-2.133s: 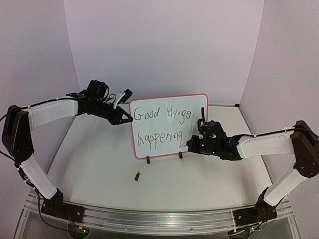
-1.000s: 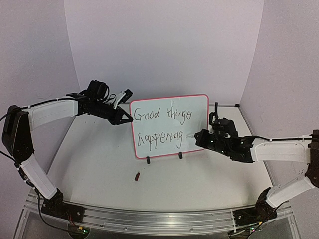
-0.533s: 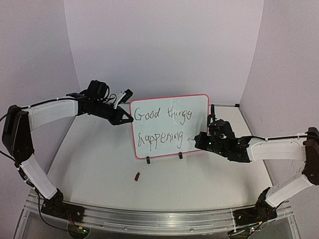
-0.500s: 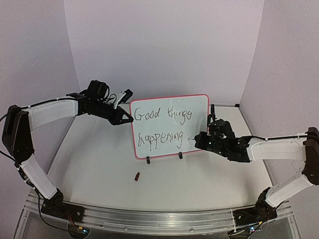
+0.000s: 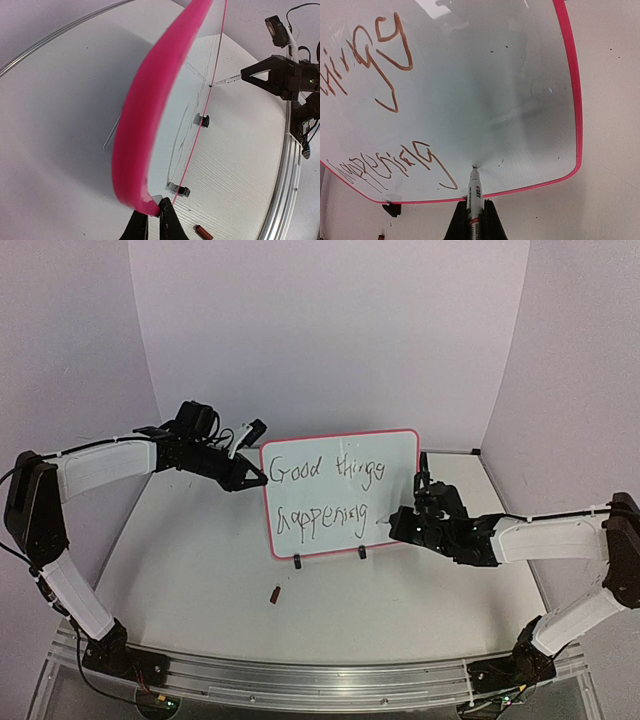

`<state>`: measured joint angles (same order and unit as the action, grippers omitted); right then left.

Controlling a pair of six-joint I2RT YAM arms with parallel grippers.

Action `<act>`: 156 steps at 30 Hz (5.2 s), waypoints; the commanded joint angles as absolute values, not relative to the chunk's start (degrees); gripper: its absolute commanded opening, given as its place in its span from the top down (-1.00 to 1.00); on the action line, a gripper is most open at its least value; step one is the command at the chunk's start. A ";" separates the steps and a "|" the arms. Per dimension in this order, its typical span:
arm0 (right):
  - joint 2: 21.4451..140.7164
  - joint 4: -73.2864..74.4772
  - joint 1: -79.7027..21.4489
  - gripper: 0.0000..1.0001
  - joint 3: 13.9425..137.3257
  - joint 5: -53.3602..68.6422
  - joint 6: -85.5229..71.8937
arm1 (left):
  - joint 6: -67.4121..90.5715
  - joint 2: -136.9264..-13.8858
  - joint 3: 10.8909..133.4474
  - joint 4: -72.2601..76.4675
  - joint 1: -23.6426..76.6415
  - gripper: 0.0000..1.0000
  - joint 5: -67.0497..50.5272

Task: Write a sentence on the whiteboard
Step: Write a sentence on the whiteboard, then pick up the pen cap from the center of the board.

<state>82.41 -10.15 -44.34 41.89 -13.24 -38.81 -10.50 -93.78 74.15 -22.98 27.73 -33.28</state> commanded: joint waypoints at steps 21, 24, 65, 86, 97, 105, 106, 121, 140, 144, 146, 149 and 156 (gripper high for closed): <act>64.94 -6.99 -44.03 1.00 39.14 -14.85 -33.50 | -11.77 -93.94 72.53 -25.80 28.92 0.12 -27.47; 63.58 -5.41 -43.86 1.00 39.93 -13.92 -32.11 | -11.03 -92.34 71.50 -24.73 28.96 -0.16 -26.68; 57.22 6.50 -43.61 1.00 42.21 -6.33 -33.73 | 37.28 -94.95 57.07 -25.03 60.38 0.26 4.96; 57.16 6.50 -43.60 1.00 41.23 -6.36 -34.89 | 36.25 -99.03 57.00 -24.60 61.56 0.59 3.01; 55.81 6.50 -43.59 1.00 40.35 -6.34 -35.43 | 34.93 -100.20 58.23 -27.08 62.35 0.61 6.59; 55.32 6.51 -43.64 1.00 40.08 -6.45 -35.67 | 34.71 -100.87 58.22 -27.50 62.82 0.68 6.91; 55.34 6.54 -43.62 1.00 40.08 -6.35 -35.70 | 34.74 -100.93 58.19 -27.64 62.90 0.68 7.07; 55.68 6.59 -43.62 1.00 40.20 -6.07 -35.80 | 34.31 -102.42 58.18 -29.18 63.89 0.70 7.80; 64.58 7.55 -43.59 1.00 43.81 15.23 -36.27 | 26.82 -95.95 51.93 -19.25 66.97 1.00 9.74; 71.18 7.09 -43.56 1.00 45.86 27.64 -36.63 | 23.14 -92.83 47.52 -11.35 67.58 1.00 7.69; 73.52 5.56 -43.50 1.00 46.53 33.09 -37.14 | 21.07 -91.19 45.37 -7.22 67.88 1.00 6.16; 76.07 3.12 -43.39 1.00 47.70 39.32 -38.51 | 17.74 -89.32 43.73 -2.37 68.34 1.00 3.19; 80.09 0.55 -41.85 1.00 48.28 47.97 -40.97 | 15.21 -88.33 43.46 4.24 71.41 1.00 0.44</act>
